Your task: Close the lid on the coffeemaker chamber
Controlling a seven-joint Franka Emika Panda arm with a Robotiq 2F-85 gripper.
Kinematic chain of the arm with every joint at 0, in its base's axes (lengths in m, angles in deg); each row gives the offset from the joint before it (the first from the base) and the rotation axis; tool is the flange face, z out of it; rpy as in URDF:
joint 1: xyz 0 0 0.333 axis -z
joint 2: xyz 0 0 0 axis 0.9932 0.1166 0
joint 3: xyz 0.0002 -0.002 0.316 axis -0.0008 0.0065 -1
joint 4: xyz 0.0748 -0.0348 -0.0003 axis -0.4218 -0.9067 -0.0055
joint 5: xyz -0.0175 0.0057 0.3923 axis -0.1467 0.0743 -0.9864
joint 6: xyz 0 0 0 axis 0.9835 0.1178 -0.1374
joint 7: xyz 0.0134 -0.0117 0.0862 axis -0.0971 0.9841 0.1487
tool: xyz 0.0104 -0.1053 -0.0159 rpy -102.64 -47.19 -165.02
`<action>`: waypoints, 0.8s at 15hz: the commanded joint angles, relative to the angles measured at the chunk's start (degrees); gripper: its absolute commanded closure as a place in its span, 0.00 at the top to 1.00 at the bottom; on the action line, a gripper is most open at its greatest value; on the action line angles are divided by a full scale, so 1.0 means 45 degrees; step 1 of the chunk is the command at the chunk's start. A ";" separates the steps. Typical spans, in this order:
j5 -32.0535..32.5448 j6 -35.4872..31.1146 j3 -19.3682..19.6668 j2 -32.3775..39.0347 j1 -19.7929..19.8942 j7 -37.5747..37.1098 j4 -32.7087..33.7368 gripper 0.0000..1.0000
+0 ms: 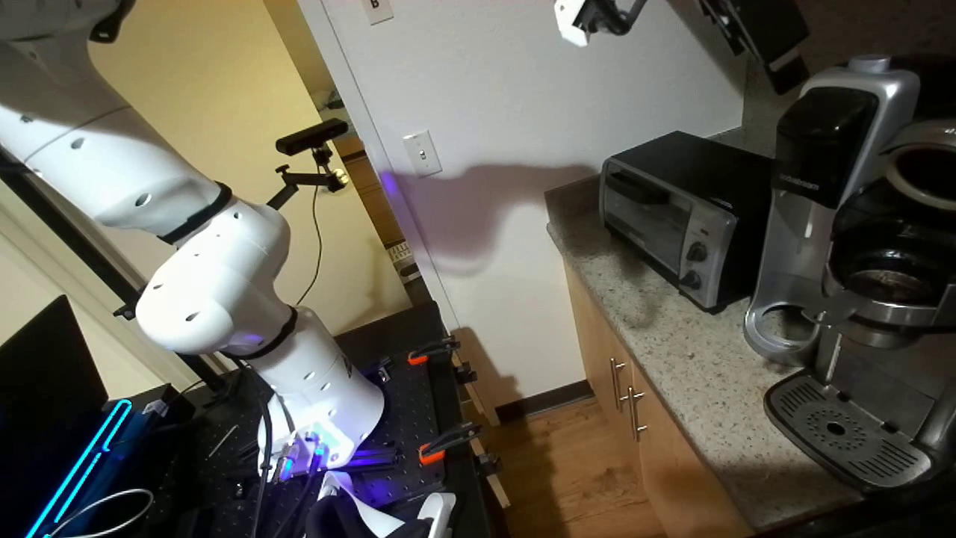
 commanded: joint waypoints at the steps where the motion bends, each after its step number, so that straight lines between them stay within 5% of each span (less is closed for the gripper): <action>1: -0.0115 -0.0053 -0.0074 0.0856 0.0148 -0.0352 0.1126 1.00; 12: -0.0292 0.0011 -0.0060 0.3065 0.0464 -0.0488 0.3874 1.00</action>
